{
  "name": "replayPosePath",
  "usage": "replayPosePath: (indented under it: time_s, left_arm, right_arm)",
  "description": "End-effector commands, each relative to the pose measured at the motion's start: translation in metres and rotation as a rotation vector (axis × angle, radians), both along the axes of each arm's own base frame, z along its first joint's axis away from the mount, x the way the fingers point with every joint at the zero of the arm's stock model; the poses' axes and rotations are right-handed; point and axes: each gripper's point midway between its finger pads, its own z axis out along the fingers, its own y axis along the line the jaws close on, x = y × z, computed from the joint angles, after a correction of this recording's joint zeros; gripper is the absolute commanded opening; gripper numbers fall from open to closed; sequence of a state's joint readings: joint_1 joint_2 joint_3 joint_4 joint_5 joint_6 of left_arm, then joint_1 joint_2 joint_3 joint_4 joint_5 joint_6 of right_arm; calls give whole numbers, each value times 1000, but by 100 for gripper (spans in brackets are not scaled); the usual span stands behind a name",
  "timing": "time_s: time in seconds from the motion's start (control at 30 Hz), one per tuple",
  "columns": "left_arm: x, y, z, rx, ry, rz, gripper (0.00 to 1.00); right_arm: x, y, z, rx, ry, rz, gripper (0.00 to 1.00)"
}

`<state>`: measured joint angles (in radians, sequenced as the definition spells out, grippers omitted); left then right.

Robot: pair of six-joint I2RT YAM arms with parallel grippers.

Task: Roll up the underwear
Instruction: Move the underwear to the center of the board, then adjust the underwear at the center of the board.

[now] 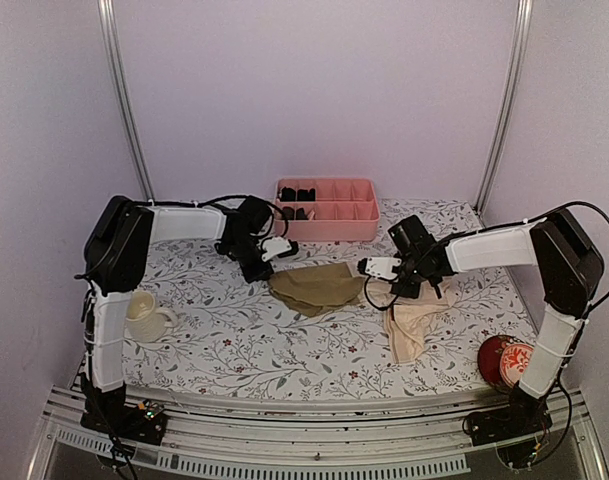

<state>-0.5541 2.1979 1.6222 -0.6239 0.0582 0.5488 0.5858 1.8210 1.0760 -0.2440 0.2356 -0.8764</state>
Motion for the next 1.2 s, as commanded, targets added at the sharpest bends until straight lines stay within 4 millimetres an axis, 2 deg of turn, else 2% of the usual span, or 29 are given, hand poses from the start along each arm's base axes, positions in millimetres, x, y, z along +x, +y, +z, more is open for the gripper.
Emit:
replayPosePath:
  time_s: [0.0, 0.23, 0.43, 0.6, 0.63, 0.7, 0.73, 0.8, 0.83, 0.87, 0.97, 1.0, 1.1, 1.17]
  left_arm:
    - [22, 26, 1, 56, -66, 44, 0]
    - [53, 69, 2, 175, -156, 55, 0]
    - [83, 93, 3, 271, -243, 48, 0]
    - [107, 110, 8, 325, -313, 88, 1]
    - [109, 112, 11, 321, -319, 98, 11]
    - [112, 116, 21, 302, -332, 120, 46]
    - [112, 117, 30, 286, -341, 131, 62]
    - [109, 117, 49, 243, -369, 144, 85]
    - [105, 114, 67, 205, -394, 144, 93]
    - [99, 112, 77, 179, -406, 140, 97]
    - [66, 89, 102, 64, -417, 87, 98]
    - [52, 77, 106, 35, -425, 56, 98]
    - [12, 47, 93, 16, -438, -25, 99]
    - [-4, 29, 83, 10, -450, -62, 98]
  right_arm:
    - [-2, 17, 19, 16, -46, 29, 3]
    - [-18, 44, 19, 11, -51, 91, 2]
    - [-32, 71, 15, 12, -58, 155, 2]
    - [-21, 89, 24, 17, -132, 126, 3]
    - [-18, 89, 27, 29, -139, 97, 3]
    - [-14, 93, 37, 63, -145, 65, 6]
    - [-16, 96, 42, 84, -141, 57, 11]
    - [-24, 104, 46, 141, -113, 45, 27]
    - [-24, 116, 59, 192, -121, 44, 32]
    - [-27, 123, 62, 218, -122, 38, 34]
    - [-28, 135, 63, 243, -136, -6, 36]
    - [-28, 137, 60, 257, -132, -38, 40]
    - [-22, 139, 51, 263, -165, -112, 61]
    - [-17, 138, 44, 267, -187, -149, 71]
